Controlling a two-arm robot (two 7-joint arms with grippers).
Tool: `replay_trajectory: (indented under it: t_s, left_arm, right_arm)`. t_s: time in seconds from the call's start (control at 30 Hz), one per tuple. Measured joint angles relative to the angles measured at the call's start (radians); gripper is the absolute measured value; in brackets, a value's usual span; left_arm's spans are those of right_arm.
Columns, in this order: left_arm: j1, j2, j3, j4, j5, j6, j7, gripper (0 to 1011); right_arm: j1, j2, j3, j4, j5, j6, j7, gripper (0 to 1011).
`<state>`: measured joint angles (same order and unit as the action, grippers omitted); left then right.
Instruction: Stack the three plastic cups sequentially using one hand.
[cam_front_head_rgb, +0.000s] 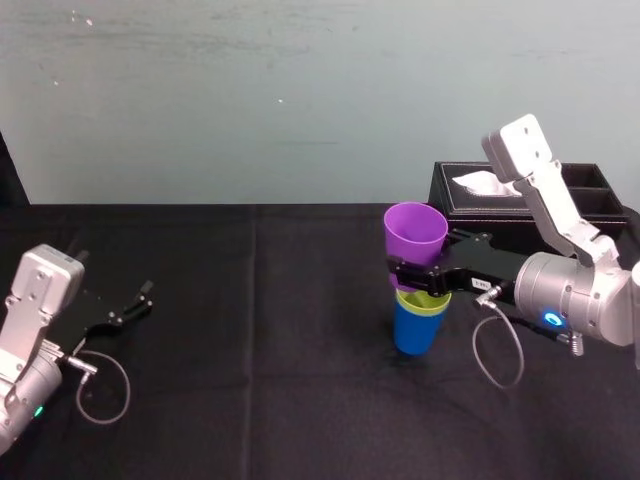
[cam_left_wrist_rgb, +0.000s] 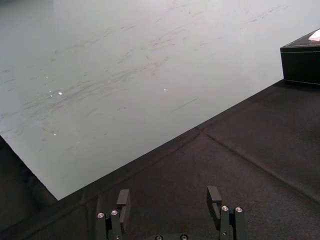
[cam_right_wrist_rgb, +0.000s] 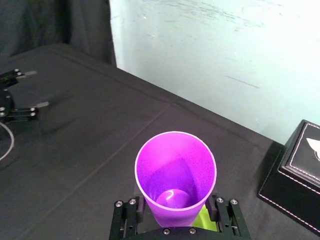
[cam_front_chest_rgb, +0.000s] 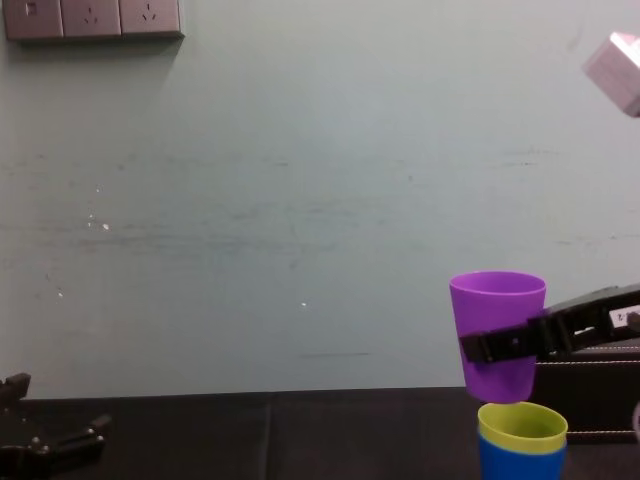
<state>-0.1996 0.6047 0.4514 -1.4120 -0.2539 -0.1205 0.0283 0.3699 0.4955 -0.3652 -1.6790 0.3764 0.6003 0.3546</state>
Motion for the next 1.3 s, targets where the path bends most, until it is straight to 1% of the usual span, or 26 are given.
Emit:
replay_trajectory:
  t_s: [0.13, 0.33, 0.8, 1.3]
  left_arm:
    - [0.0, 0.0, 0.0, 0.0, 0.0, 0.0, 0.0, 1000]
    - [0.0, 0.0, 0.0, 0.0, 0.0, 0.0, 0.0, 1000]
    - [0.0, 0.0, 0.0, 0.0, 0.0, 0.0, 0.0, 1000]
    - [0.0, 0.0, 0.0, 0.0, 0.0, 0.0, 0.0, 1000]
  right_arm:
    - [0.003, -0.015, 0.0, 0.031, 0.001, -0.009, -0.012, 706]
    - [-0.001, -0.022, 0.007, 0.049, 0.004, -0.019, -0.022, 706]
    - [-0.023, -0.02, 0.019, 0.063, 0.012, -0.034, -0.029, 706]
    - [-0.033, -0.021, 0.013, 0.083, 0.006, -0.056, -0.03, 706]
